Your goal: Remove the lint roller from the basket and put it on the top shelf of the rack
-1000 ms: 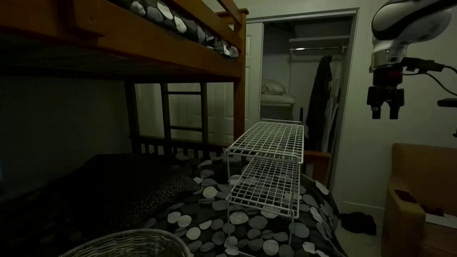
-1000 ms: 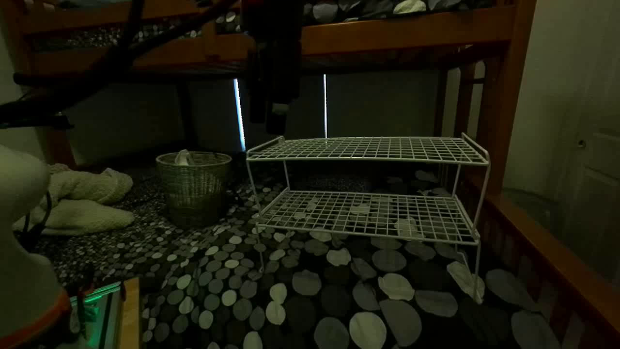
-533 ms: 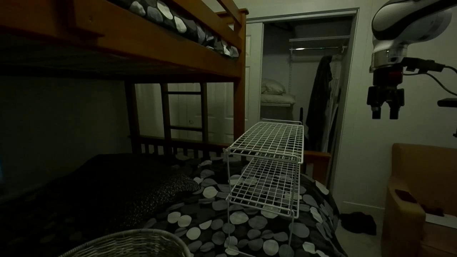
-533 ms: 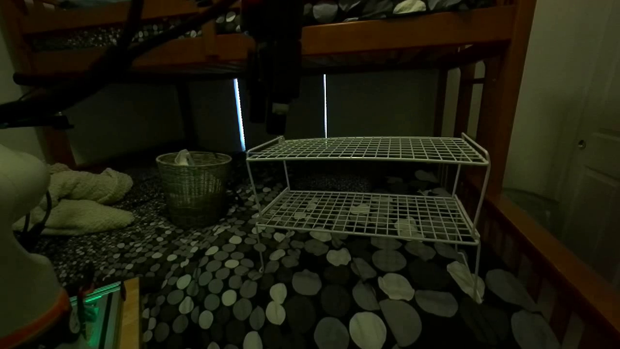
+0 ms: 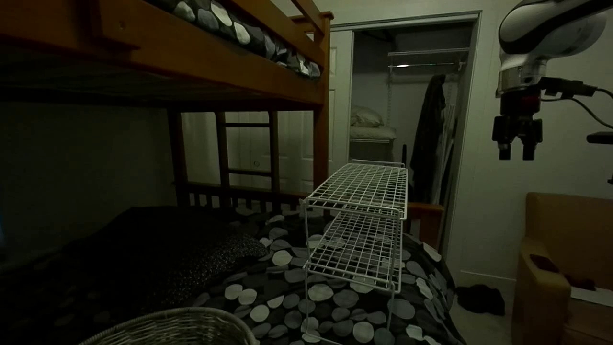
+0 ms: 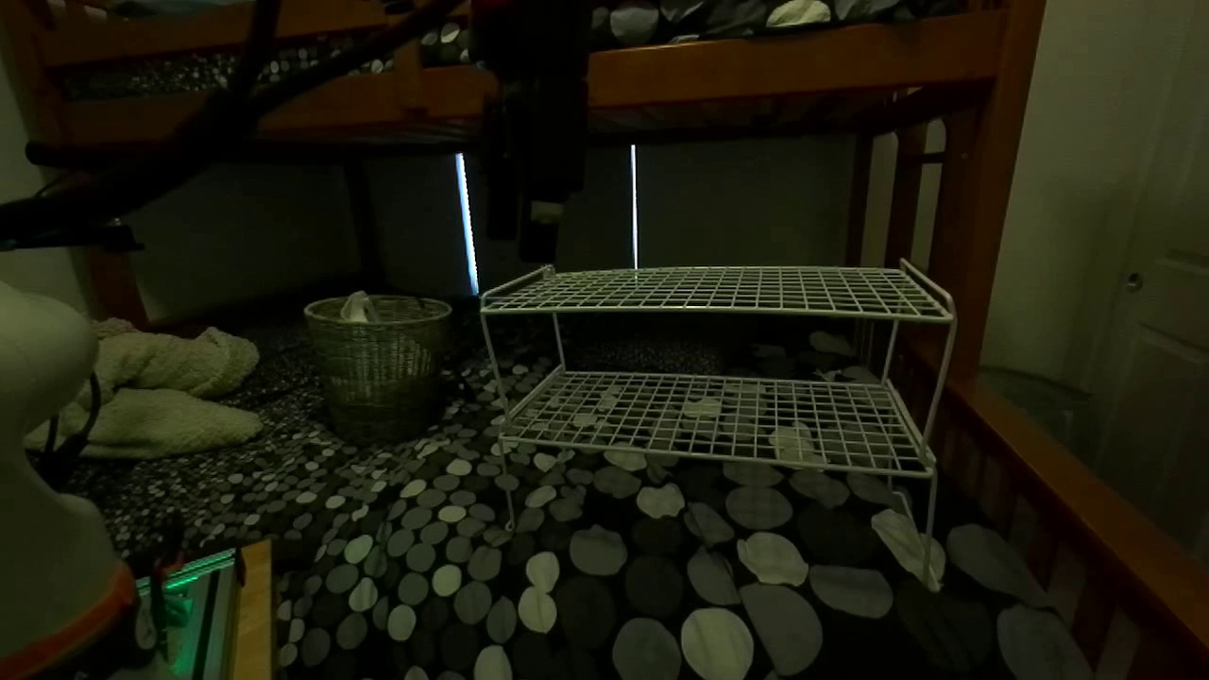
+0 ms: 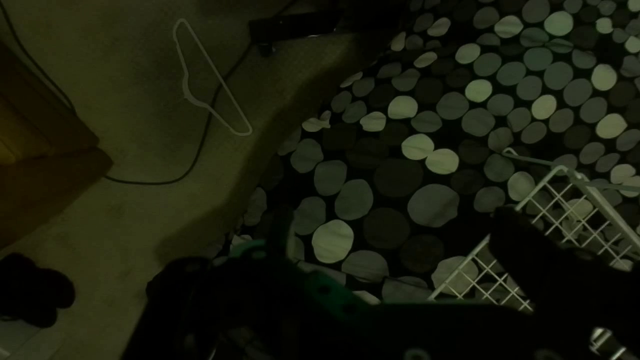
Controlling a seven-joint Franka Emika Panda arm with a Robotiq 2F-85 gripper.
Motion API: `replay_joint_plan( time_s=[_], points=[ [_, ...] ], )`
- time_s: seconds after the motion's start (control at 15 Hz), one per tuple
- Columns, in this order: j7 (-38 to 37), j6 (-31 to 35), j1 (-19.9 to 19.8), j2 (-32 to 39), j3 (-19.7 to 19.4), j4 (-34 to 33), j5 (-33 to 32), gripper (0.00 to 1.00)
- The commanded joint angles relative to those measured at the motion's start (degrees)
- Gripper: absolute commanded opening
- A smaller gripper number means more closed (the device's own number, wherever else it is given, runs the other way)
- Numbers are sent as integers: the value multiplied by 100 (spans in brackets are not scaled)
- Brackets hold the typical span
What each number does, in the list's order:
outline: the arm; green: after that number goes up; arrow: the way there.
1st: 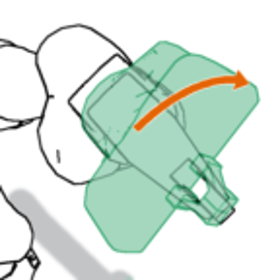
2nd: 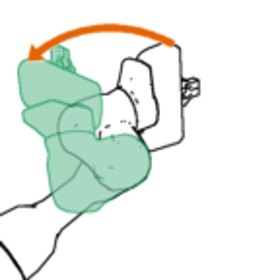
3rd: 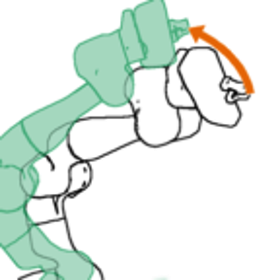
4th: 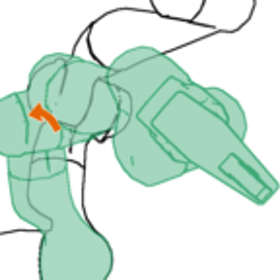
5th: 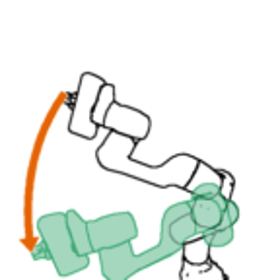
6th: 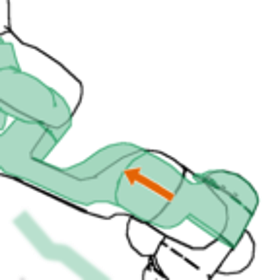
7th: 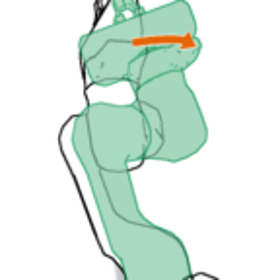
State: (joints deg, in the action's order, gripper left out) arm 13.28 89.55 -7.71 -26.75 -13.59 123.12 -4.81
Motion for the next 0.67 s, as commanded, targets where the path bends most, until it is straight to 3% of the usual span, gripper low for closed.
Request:
replay_joint_plan(
  time_s=[0.0,0.4,0.6],
  points=[
    [12,-8,-28,9,21,-11,10,100],
    [12,-8,-29,9,20,-11,10,100],
    [356,351,509,33,427,82,482,100]
  ],
)
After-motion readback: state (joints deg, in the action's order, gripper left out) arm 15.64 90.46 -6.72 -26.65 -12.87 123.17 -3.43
